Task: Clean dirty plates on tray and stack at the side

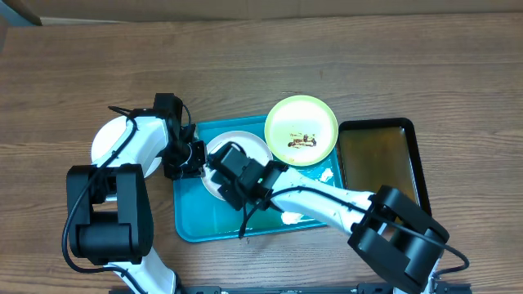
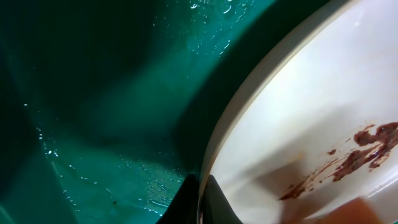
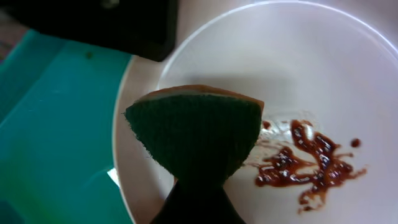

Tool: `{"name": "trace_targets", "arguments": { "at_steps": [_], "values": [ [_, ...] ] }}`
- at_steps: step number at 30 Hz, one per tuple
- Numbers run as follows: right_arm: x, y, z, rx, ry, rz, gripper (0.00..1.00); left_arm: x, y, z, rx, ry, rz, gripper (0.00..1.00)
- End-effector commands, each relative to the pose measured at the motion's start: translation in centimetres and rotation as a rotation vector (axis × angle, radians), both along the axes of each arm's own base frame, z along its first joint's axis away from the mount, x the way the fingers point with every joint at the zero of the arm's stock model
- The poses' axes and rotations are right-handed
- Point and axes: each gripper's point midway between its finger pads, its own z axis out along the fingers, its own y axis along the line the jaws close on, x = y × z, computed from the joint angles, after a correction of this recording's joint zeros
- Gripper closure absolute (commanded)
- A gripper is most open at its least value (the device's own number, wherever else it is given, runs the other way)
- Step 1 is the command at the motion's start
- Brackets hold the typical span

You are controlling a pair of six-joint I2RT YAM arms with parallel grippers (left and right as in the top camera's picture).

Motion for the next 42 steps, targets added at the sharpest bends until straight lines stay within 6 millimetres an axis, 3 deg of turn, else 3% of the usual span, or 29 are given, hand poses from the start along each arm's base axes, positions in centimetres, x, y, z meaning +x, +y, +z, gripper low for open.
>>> {"name": "trace_targets", "arguments": {
  "at_steps": [1,5,12,24,32,37,39,42],
  "values": [
    [-0.1,1.1,0.8,0.035,-0.008,0.025,0.96,-0.5,-0.2,-0.7,0.001,0.028,-0.008,0.96],
    [0.3,1.1,0.3,0.046,0.012,-0.028,0.96,-0.5,-0.2,-0.7,0.001,0.027,-0.008,0.96],
    [0.0,1.0,-2.4,0.020,0.065,-0.074,0.96,-0.5,-0.2,-0.7,0.001,0.028,-0.008,0.96],
    [5.9,-4.1,-2.8,0.009,0.070,-0.381,0.96,-0.8,-0.2,-0.6,0.002,0.037,-0.009,0.96],
    [8.3,-7.1,-2.9,0.041,0.145,-0.559,0.96,-0.8,-0.2,-0.6,0.002,0.038,-0.009,0.96],
    [7.6,-5.0,-1.6,0.119,0.232,-0.471,0.96,-0.8,-0.2,-0.6,0.002,0.038,-0.008,0.96],
    [6.3,-3.0,-0.1,0.170,0.281,-0.320,0.96,-0.8,-0.2,-0.6,0.002,0.039,-0.009,0.96],
    [6.2,-2.6,1.9,0.161,0.278,-0.272,0.96,-0.7,-0.2,-0.6,0.002,0.036,-0.009,0.96]
  ]
}}
